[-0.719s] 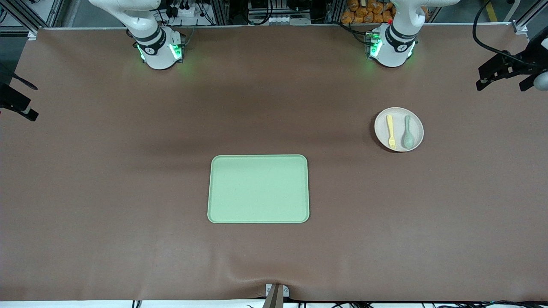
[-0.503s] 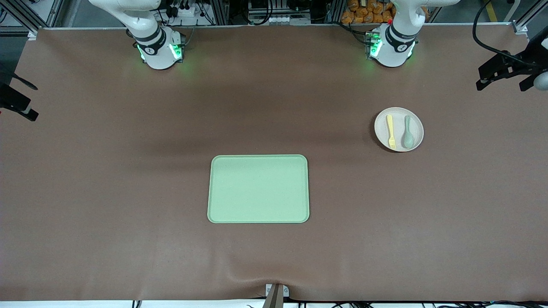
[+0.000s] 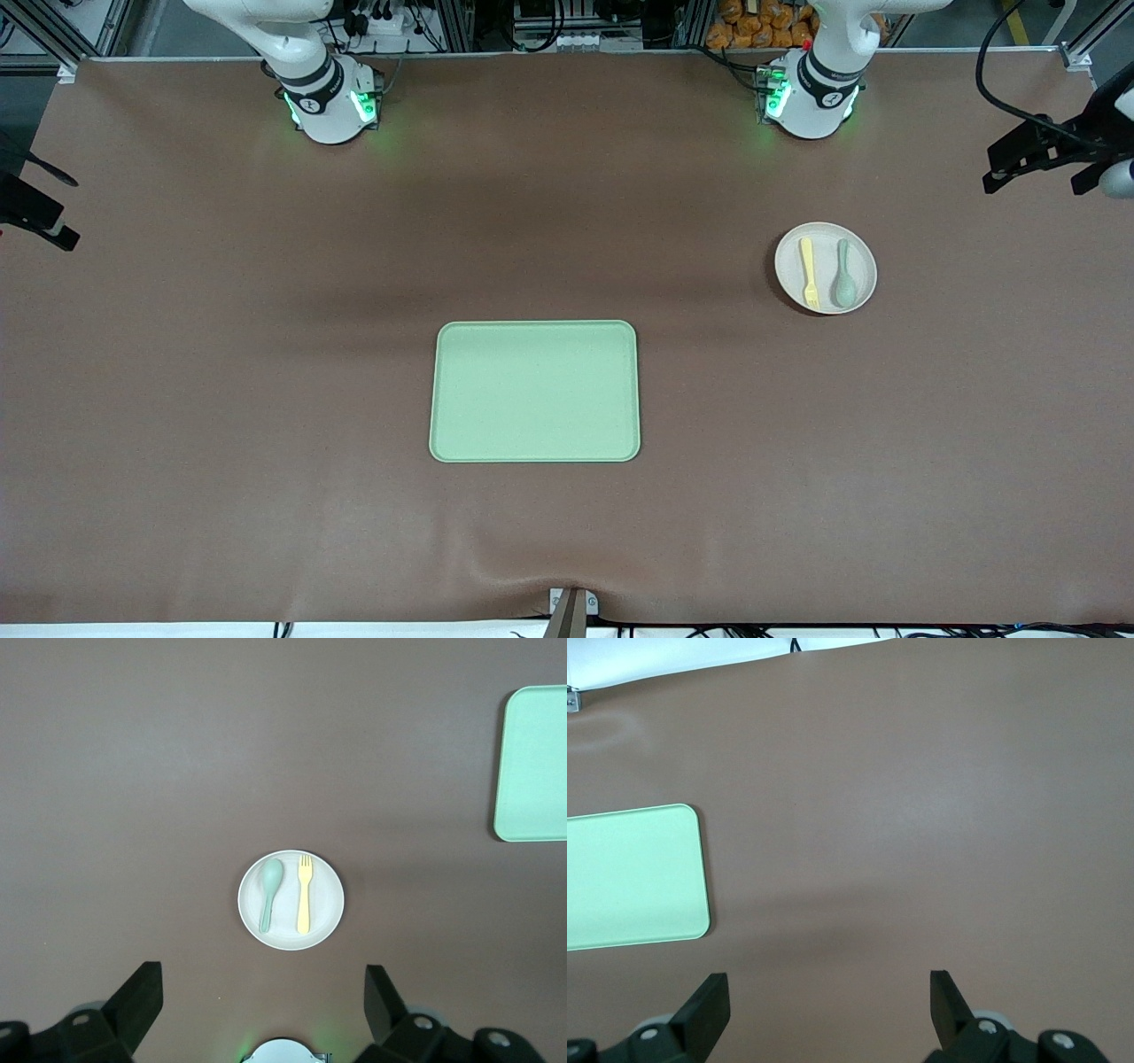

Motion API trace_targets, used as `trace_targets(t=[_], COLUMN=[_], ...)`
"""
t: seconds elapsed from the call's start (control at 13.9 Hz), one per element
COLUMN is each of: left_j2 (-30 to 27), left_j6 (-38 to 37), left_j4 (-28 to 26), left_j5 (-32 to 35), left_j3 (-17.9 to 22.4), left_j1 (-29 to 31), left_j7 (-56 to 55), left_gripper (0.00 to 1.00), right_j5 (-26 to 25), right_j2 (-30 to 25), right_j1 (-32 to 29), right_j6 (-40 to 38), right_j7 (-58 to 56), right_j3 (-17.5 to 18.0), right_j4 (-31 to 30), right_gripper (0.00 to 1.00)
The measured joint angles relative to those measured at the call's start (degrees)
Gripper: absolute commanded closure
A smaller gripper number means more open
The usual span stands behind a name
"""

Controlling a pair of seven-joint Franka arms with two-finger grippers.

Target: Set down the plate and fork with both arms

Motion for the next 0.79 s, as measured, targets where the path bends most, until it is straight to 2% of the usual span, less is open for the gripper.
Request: trace_targets(t=[0.36,0.58,0.79], left_j2=[5.84,7.04,7.03], left_j6=[0.85,2.86,8.27], left_j4=[-2.46,-8.12,-15.12], left_j5=[-2.68,-2.89,-2.89], left_j3=[0.18,0.06,0.07], left_j1=[5.46,5.76,5.87], left_j7=[0.46,0.48,0.48], left_gripper=[0.00,0.00,0.00], right_j5=[0.01,0.02,0.02], right_j2=[0.02,0.02,0.02], right_j1=[0.00,0.00,0.00], right_j6=[0.00,0.00,-0.01], right_j7=[0.00,0.00,0.00], right_j3=[0.01,0.01,0.01], right_j4=[-0.01,-0.01,-0.02], right_gripper=[0.00,0.00,0.00])
